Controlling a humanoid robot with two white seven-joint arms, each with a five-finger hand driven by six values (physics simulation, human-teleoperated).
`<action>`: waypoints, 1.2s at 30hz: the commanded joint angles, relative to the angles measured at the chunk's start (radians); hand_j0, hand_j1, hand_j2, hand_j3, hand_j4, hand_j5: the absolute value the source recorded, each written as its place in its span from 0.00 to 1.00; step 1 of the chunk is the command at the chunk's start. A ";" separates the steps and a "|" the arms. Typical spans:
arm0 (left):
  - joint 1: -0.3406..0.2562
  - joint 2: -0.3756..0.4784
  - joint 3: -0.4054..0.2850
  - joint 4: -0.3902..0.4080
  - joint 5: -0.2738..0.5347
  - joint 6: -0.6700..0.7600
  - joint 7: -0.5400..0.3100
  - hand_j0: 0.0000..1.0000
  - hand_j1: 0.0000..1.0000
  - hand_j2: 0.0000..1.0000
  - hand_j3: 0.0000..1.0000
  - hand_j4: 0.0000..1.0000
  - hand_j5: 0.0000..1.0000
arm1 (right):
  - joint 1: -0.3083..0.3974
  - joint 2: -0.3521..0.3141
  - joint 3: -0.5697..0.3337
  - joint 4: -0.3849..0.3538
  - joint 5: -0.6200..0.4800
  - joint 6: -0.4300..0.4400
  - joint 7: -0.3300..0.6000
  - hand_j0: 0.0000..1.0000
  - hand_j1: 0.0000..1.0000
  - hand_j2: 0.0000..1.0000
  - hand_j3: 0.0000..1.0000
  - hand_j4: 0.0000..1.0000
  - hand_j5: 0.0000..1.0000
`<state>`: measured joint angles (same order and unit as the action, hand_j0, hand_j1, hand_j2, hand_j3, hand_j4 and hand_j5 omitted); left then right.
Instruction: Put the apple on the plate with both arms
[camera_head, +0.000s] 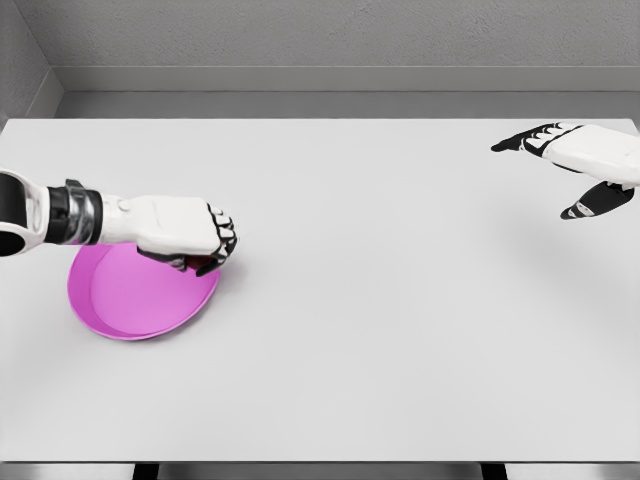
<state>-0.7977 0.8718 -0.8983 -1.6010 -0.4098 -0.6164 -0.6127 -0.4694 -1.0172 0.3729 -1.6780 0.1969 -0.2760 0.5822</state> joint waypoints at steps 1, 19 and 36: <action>0.002 0.041 0.032 0.018 0.022 0.006 0.002 0.20 0.20 0.20 0.20 0.20 0.20 | 0.000 -0.001 0.000 0.000 -0.004 0.001 -0.001 1.00 1.00 1.00 1.00 1.00 1.00; 0.037 0.067 0.081 0.081 0.120 0.006 0.002 1.00 1.00 1.00 1.00 1.00 1.00 | 0.002 -0.003 0.000 -0.003 -0.004 0.001 -0.001 1.00 1.00 1.00 1.00 1.00 1.00; 0.120 0.067 0.202 0.225 0.336 0.006 0.002 1.00 1.00 1.00 1.00 1.00 1.00 | 0.000 -0.003 0.000 0.000 -0.004 0.000 0.001 1.00 1.00 1.00 1.00 1.00 1.00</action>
<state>-0.6780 0.9384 -0.6999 -1.3774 -0.0809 -0.6135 -0.6112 -0.4694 -1.0189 0.3727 -1.6788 0.1966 -0.2759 0.5824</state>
